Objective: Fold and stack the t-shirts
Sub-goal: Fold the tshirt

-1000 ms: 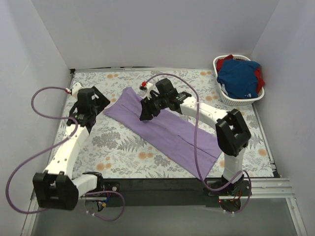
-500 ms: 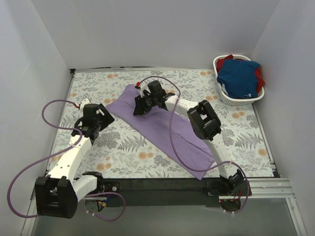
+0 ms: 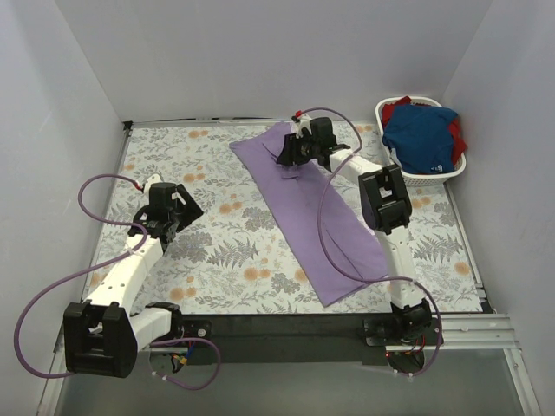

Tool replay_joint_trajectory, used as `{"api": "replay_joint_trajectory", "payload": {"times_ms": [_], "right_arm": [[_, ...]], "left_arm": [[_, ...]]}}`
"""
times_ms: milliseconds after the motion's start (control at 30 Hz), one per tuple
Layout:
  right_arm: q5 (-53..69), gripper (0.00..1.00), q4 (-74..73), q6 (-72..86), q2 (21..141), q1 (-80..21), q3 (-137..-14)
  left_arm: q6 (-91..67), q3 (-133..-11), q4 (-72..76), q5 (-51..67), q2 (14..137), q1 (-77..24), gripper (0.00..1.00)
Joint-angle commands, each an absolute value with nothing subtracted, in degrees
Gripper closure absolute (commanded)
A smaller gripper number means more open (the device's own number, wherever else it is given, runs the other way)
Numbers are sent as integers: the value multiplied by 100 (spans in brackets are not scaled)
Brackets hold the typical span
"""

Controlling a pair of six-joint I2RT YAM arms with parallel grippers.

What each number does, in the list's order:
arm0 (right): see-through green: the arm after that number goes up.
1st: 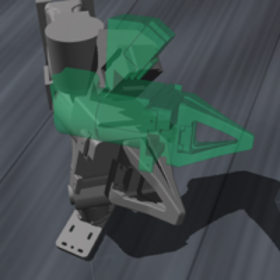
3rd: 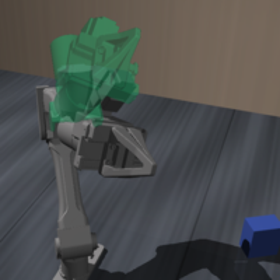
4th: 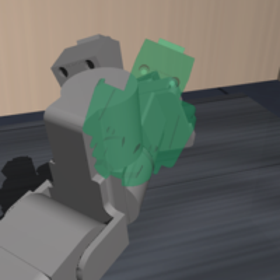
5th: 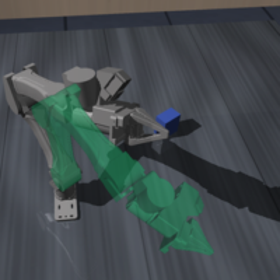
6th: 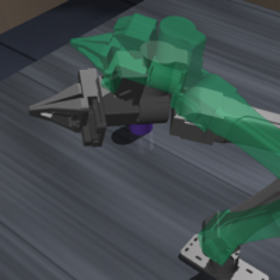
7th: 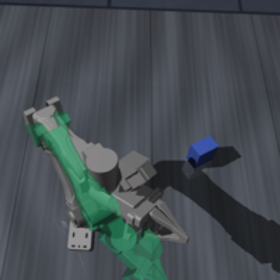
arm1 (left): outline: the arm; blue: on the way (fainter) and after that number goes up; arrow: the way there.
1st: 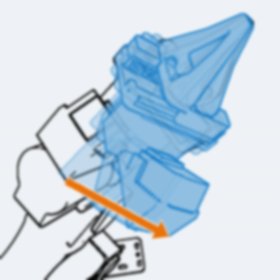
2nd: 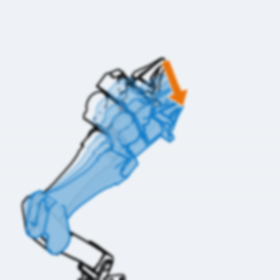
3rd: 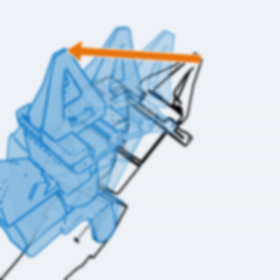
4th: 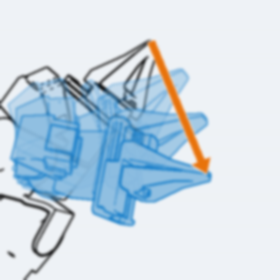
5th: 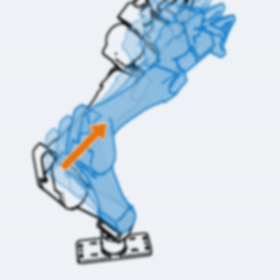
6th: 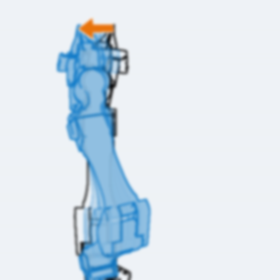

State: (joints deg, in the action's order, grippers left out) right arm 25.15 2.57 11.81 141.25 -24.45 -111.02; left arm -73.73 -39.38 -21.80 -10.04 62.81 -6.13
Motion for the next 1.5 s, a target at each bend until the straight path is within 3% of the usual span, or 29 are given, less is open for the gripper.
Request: {"api": "replay_joint_trajectory", "payload": {"times_ms": [0, 133, 400, 600, 733, 1033, 1333, 1467], "right_arm": [[2715, 43, 361, 985, 12897, -2558, -10647], [2830, 43, 132, 932, 11771, -2584, -9323], [1258, 51, -1308, 686, 9399, -3013, -6462], [686, 60, -1951, 896, 8430, -3654, -4943], [422, 61, -2039, 1265, 8314, -4112, -4457], [377, 60, -2109, 1898, 9921, -5422, -5351], [290, 57, -2505, 1907, 11522, -5871, -8093], [151, 46, -2908, 1854, 11357, -5871, -8578]], "left_arm": [[-7295, -4069, -2118, -958, 6205, -633, 30], [-7286, -4078, -2118, -905, 6196, -633, 30], [-7286, -4069, -2127, -853, 6126, -633, 30], [-7277, -4069, -2118, -817, 6117, -642, 30], [-7286, -4087, -2127, -809, 6144, -633, 30], [-7242, -4104, -2153, -852, 6135, -633, 30], [-7198, -4113, -2188, -765, 6135, -633, 30], [-7172, -4096, -2188, -475, 6240, -676, 30]]}}
